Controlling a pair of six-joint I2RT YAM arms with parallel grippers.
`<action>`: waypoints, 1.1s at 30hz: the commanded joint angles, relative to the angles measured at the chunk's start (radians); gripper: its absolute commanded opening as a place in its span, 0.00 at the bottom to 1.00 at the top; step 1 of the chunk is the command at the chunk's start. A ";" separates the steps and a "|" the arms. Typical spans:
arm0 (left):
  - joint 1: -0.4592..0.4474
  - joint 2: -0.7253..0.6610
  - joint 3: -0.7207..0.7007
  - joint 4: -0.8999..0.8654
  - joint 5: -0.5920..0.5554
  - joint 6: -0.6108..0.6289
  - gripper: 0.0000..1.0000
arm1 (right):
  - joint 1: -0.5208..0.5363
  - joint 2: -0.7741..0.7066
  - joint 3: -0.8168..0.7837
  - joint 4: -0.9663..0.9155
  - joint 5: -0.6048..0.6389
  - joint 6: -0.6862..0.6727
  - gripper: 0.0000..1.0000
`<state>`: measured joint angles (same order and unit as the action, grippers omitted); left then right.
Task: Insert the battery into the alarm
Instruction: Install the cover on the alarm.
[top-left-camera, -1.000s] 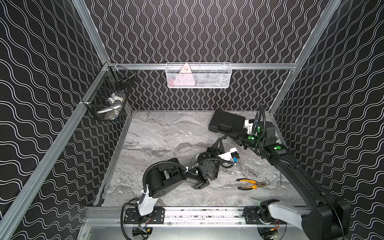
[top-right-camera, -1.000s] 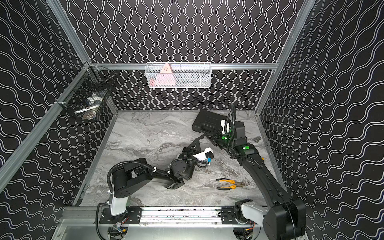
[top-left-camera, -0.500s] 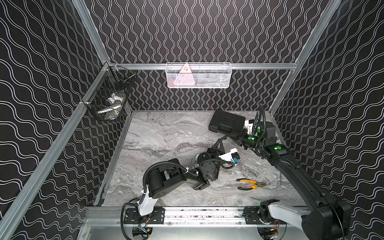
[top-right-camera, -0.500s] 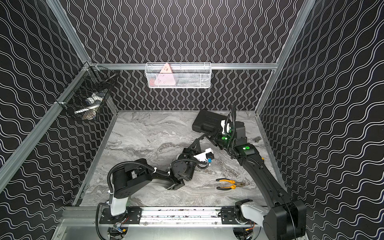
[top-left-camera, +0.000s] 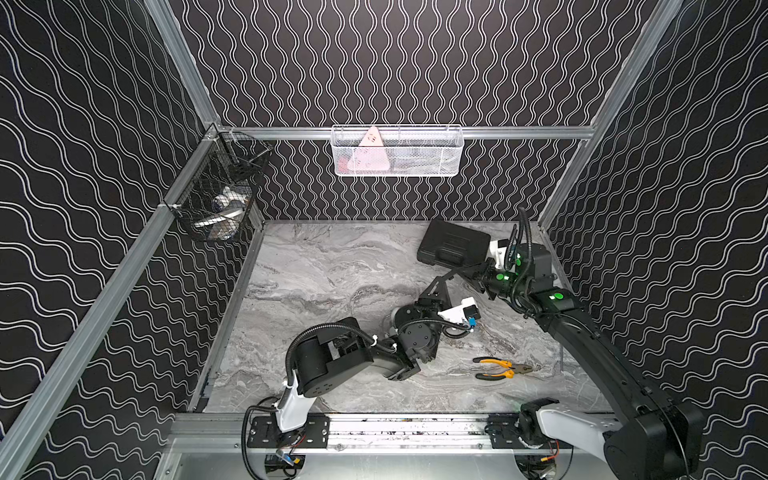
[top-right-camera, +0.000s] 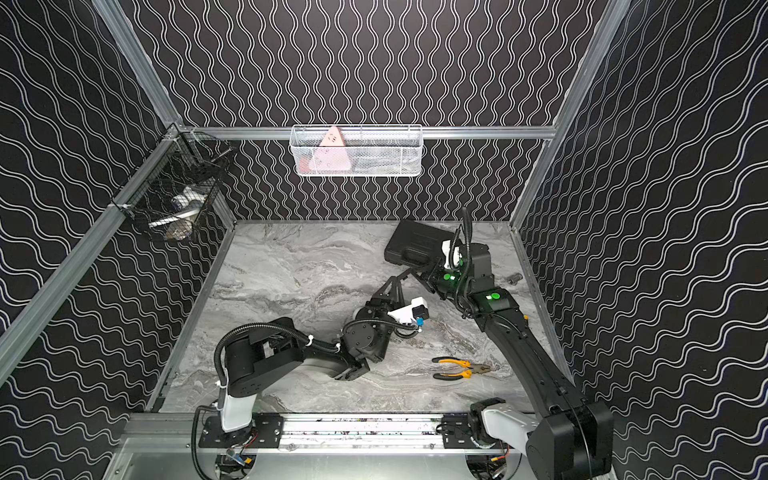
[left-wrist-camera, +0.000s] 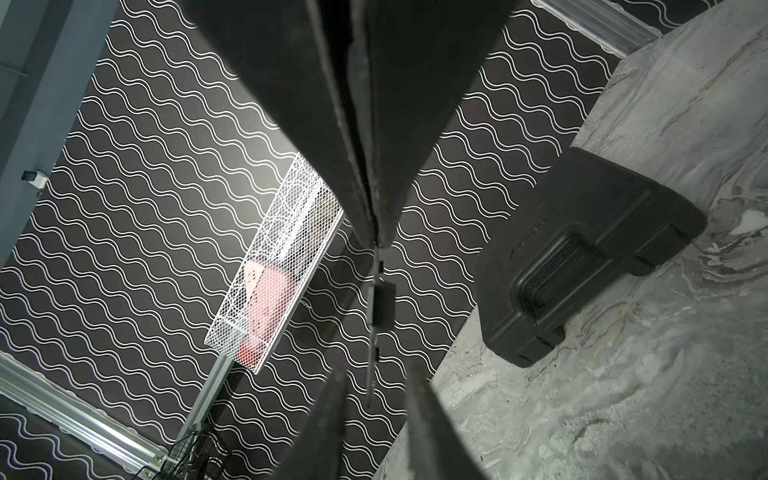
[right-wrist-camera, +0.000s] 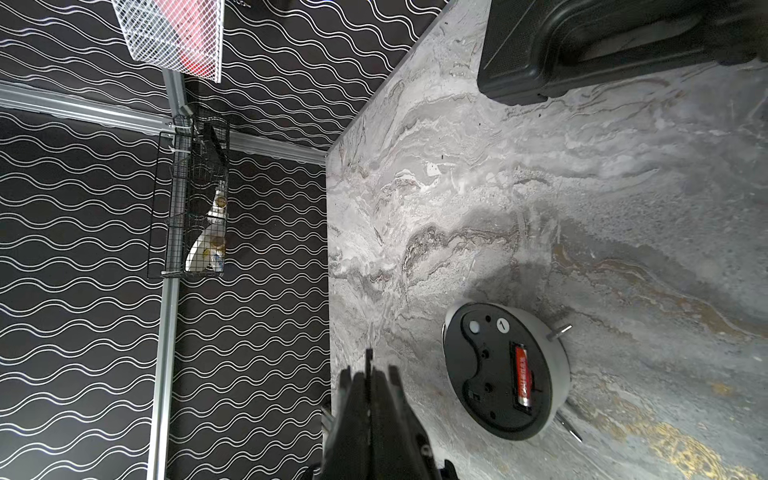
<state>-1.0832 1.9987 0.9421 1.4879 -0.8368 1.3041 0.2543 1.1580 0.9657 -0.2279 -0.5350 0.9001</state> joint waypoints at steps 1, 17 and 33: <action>-0.005 -0.002 -0.004 0.054 0.008 0.004 0.47 | 0.001 -0.010 0.005 -0.001 0.022 -0.013 0.00; -0.153 -0.079 -0.165 0.030 -0.121 -0.112 0.94 | -0.015 0.032 0.077 -0.091 0.146 -0.152 0.00; 0.023 -0.709 -0.344 -1.139 0.243 -1.158 0.99 | -0.082 0.287 0.269 -0.359 -0.203 -0.570 0.00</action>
<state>-1.1088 1.3407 0.5816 0.6239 -0.7704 0.4274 0.1726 1.4166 1.2068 -0.4786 -0.6319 0.4660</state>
